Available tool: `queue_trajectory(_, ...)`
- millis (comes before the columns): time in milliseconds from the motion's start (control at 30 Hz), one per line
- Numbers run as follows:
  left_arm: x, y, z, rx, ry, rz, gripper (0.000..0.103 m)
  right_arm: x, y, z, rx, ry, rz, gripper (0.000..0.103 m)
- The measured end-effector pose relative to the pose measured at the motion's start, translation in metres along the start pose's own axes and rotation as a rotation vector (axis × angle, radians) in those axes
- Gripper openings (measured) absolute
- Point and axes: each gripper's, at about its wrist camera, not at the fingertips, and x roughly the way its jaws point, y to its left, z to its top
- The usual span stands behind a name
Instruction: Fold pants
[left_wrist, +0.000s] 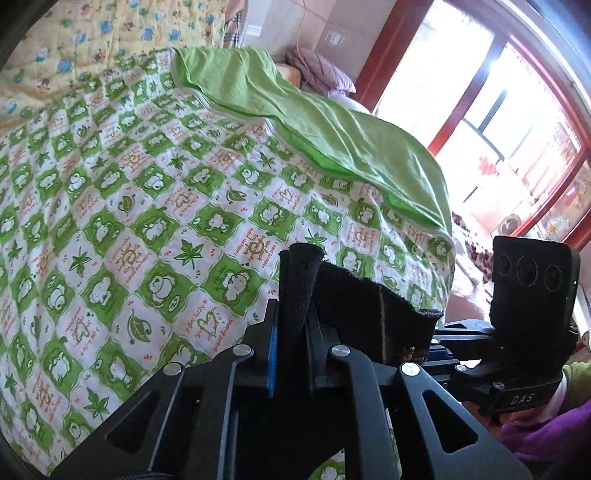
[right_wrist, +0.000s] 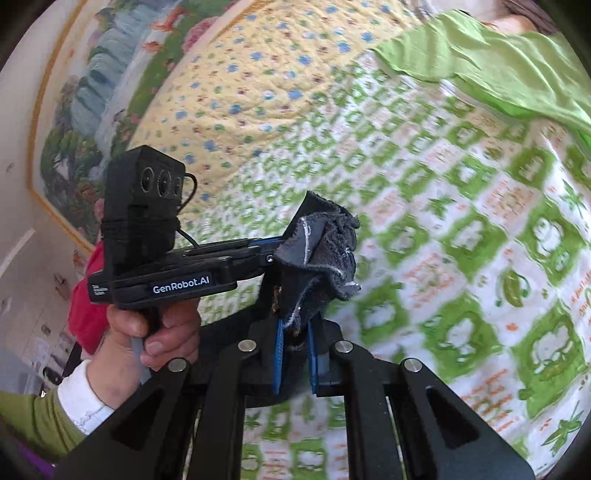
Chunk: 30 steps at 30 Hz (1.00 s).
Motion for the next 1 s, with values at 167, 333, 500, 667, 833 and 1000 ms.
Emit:
queue_trajectory(167, -0.052, 0.012, -0.021, -0.044, -0.097, 0.013, 0.010, 0.009, 0.034, -0.001, -0.092, 0.024, 0.099, 0.012)
queue_trajectory(333, -0.085, 0.030, -0.053, -0.110, -0.156, 0.031, 0.010, 0.029, 0.060, -0.010, -0.157, 0.086, 0.159, 0.012)
queue_trajectory(500, -0.098, 0.053, -0.088, -0.197, -0.183, 0.027, 0.010, 0.059, 0.079, -0.023, -0.222, 0.182, 0.216, 0.012)
queue_trajectory(667, -0.101, 0.081, -0.123, -0.291, -0.174, 0.047, 0.009, 0.094, 0.088, -0.040, -0.281, 0.287, 0.230, 0.012)
queue_trajectory(833, -0.100, 0.103, -0.153, -0.369, -0.156, 0.079, 0.009, 0.126, 0.095, -0.057, -0.332, 0.384, 0.192, 0.015)
queue_trajectory(1000, -0.101, 0.115, -0.176, -0.436, -0.145, 0.090, 0.010, 0.143, 0.098, -0.067, -0.341, 0.455, 0.167, 0.026)
